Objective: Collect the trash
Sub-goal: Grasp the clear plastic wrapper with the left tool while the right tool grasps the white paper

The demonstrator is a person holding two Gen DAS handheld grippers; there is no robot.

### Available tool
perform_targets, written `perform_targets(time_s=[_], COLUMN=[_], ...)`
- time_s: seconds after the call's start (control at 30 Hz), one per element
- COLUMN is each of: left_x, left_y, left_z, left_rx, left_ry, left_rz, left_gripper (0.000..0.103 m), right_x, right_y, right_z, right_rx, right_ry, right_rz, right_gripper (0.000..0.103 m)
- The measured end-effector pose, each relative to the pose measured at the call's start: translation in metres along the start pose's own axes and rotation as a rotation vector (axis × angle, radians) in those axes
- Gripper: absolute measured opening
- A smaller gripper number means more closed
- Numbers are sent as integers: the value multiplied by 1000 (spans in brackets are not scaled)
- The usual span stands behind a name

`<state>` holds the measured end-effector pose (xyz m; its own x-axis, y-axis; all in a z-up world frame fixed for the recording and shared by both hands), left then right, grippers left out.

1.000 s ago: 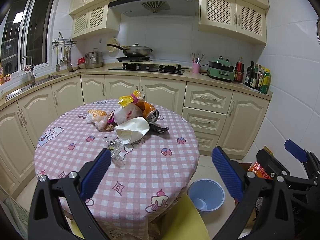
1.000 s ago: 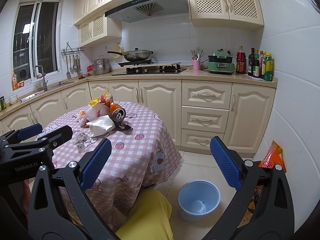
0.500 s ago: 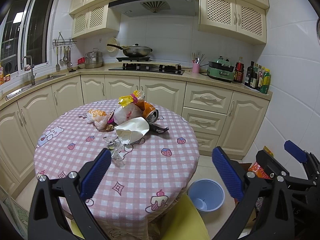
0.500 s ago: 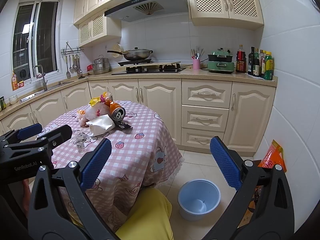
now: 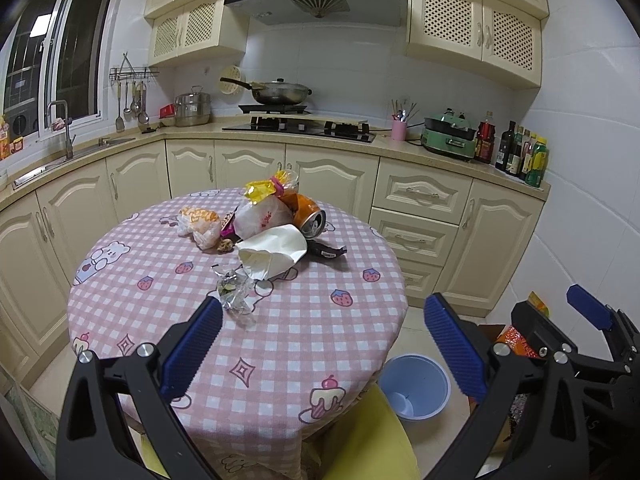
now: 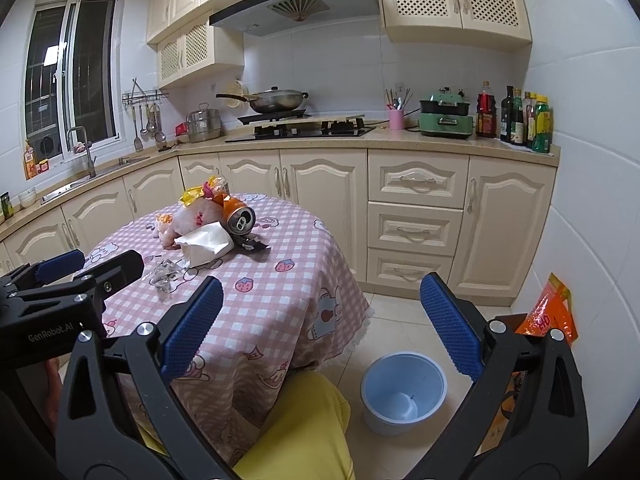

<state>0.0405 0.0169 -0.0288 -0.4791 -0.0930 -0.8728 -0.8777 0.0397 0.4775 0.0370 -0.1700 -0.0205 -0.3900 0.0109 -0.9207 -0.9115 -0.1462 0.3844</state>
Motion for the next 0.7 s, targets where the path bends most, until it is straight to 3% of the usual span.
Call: perform_targets(time_s=[0.7], left_x=[10], left_y=[-59], left_z=[72], left_rx=[-63], left_ry=[133], left_rz=[152], left_gripper=[99], right_x=[7], right_y=[-81], right_z=[53], right_rx=[-74], right_ry=[-4], right_rz=[192], right_gripper=[97])
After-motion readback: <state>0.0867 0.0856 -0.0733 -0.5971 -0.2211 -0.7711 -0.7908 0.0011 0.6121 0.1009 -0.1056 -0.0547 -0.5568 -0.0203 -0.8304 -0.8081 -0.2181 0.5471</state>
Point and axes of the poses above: each gripper's, at about its wrist camera, not at the fingertips, and y roughly against the way its jaws point, z to its left, x to its underside, the point moved 4 cm from there along -y, roughly the way its jaws point, and after that the axes turned 3 degrees about x, right-handed, at the moved point
